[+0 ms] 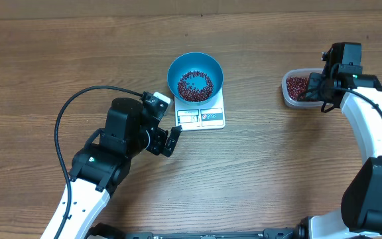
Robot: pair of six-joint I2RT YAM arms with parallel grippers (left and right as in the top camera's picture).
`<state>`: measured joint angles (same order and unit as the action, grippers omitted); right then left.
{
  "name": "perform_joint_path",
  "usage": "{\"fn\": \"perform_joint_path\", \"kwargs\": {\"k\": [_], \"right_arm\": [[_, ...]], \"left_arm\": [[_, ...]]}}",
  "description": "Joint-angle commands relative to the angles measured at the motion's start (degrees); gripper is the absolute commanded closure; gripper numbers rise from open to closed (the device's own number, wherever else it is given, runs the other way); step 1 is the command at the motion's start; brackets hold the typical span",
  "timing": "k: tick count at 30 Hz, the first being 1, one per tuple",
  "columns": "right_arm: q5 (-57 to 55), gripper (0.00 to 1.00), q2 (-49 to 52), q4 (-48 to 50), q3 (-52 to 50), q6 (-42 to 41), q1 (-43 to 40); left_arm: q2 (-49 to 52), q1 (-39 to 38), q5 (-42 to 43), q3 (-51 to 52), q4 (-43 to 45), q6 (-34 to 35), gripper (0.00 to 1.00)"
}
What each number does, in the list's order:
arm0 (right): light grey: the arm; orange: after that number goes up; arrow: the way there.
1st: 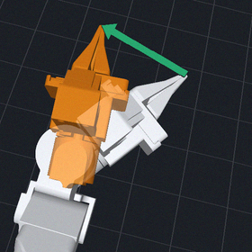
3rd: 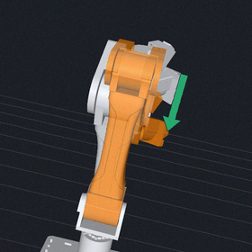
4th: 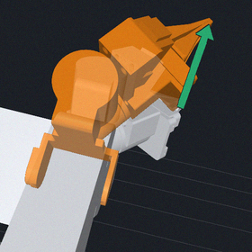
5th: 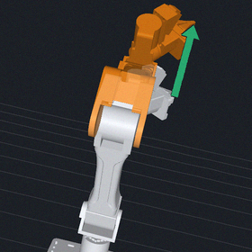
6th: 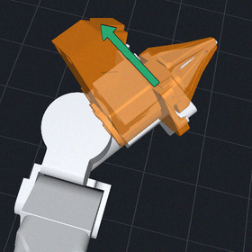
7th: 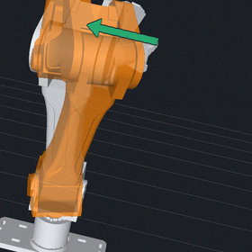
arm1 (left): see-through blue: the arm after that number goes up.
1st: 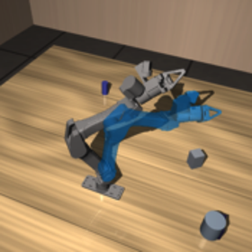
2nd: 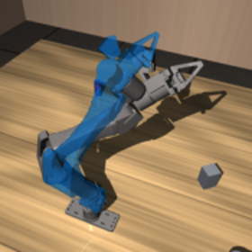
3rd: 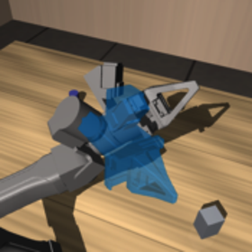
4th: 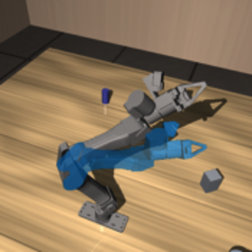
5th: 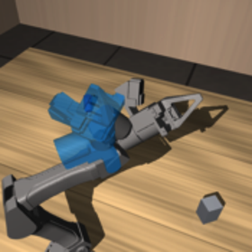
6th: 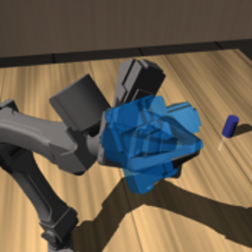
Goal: Scoop item into bowl and weigh 150g on scale
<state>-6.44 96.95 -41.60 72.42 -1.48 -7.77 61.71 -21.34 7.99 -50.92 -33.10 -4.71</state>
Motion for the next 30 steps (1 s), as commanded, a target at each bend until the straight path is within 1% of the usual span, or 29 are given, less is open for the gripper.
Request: {"fn": "perform_joint_path", "kwargs": {"k": [1,5,15,23,25,30], "right_arm": [[-1.7,0.96,1.2,0.22,0.98,0.04,0.04],[-1.7,0.96,1.2,1.09,1.01,0.07,0.04],[-1.38,0.96,1.25,-0.28,0.28,1.81,0.04],[6.05,0.96,3.26,-0.09,0.28,2.21,0.04],[8.17,0.96,4.15,-0.11,0.28,3.54,0.04],[10.58,0.96,5.09,-0.5,0.28,3.5,-0.02]], "left_arm": [[-0.98,0.22,0.83,0.17,0.09,-1.09,0.0],[-0.98,0.22,0.83,0.17,0.09,-1.07,0.0],[-0.98,0.22,0.83,0.17,0.09,-1.09,0.0],[-0.98,0.22,0.83,0.17,0.09,-1.07,0.0],[-0.98,0.22,0.83,0.17,0.09,-1.07,0.0],[-0.98,0.22,0.83,0.17,0.09,-1.07,0.0]]}}
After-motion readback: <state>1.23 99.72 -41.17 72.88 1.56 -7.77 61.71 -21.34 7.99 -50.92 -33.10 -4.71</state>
